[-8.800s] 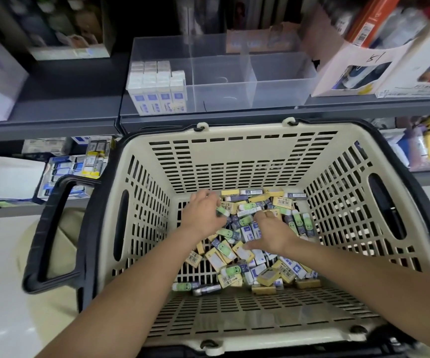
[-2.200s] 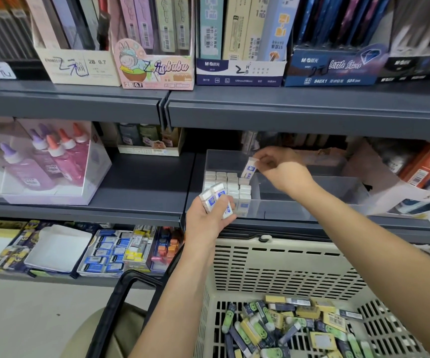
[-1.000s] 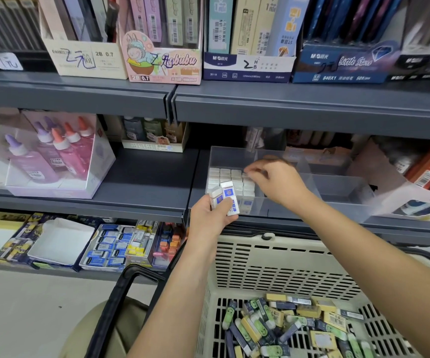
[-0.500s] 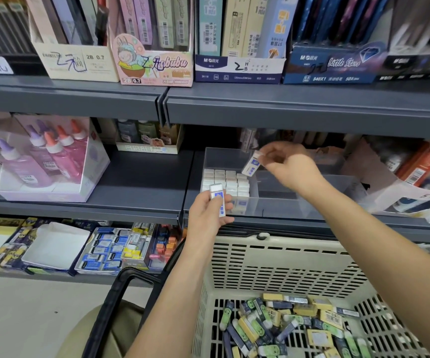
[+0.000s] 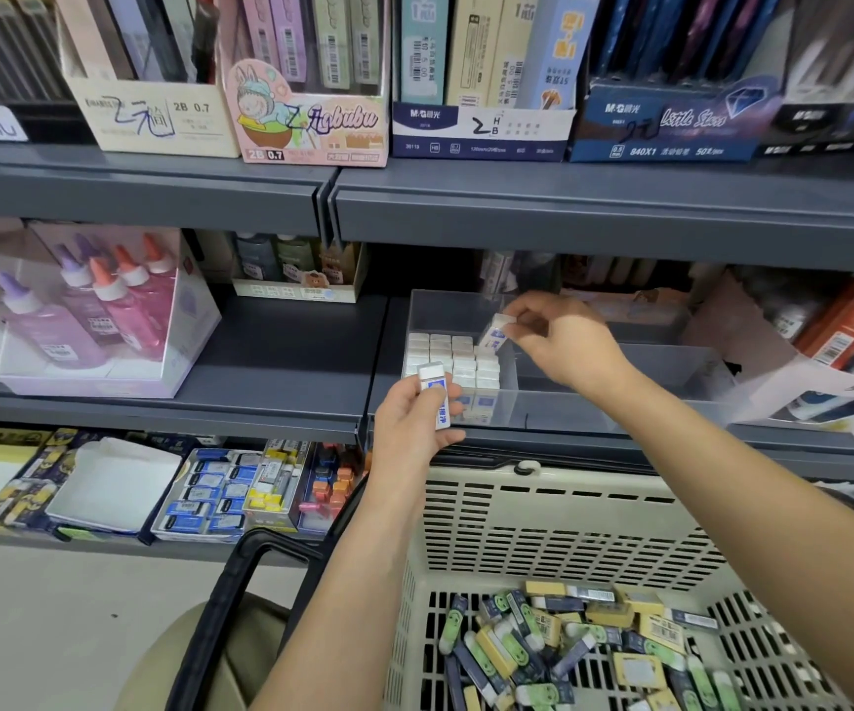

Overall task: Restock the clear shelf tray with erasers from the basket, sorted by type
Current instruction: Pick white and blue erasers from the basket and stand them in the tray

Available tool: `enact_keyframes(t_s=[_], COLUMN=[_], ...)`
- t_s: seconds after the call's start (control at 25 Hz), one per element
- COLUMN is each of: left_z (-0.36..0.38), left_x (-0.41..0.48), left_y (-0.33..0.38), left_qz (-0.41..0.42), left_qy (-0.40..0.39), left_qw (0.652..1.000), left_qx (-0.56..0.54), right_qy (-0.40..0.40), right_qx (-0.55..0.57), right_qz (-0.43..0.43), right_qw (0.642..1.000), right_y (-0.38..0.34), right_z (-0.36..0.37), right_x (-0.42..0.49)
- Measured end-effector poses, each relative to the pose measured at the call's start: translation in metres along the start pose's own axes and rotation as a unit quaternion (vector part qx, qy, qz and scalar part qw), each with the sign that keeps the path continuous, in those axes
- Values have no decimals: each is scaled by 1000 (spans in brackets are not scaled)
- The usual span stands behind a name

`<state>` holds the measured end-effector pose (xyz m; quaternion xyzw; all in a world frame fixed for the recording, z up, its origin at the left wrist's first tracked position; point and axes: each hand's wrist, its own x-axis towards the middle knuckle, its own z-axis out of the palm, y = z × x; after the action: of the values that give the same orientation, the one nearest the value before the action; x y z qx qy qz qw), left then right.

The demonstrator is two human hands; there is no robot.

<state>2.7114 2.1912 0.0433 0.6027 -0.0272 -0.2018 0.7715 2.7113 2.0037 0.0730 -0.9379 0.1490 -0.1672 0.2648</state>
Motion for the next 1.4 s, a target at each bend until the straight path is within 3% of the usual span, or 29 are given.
enact_keyframes(t_s=[0.36, 0.56, 0.72, 0.88, 0.96, 1.04, 1.12, 1.24, 1.4], left_z=[0, 0, 0, 1, 1, 1, 2, 4, 4], left_x=[1, 1, 1, 0, -2, -2, -1, -3, -6], left_y=[0, -1, -1, -2, -3, -3, -4, -6, -7], left_qz=[-5, -4, -3, -9, -11, -4, 4, 0, 54], left_qy=[-1, -4, -5, -13, -25, -42, -63, -90, -37], left_qw=[1000, 1000, 1000, 1000, 1000, 999, 998, 996, 996], left_qx=[4, 2, 2, 0, 0, 10, 13, 28, 66], right_qy=[-15, 16, 36, -6, -23, -47, -125, -201, -171], right_qx=[-50, 1, -109, -201, -147, 6, 138, 178, 217], right_qz=[20, 27, 4, -31, -33, -40, -55, -64, -18], right_qw=[998, 1000, 993, 979, 988, 998, 981, 961, 961], right_y=[-2, -3, -6, -7, -13, -20, -29, -30, -22], right_z=[17, 29, 31, 26, 18, 9, 1, -10, -30], right_x=[10, 3, 0, -5, -11, -23, -38, -50, -49])
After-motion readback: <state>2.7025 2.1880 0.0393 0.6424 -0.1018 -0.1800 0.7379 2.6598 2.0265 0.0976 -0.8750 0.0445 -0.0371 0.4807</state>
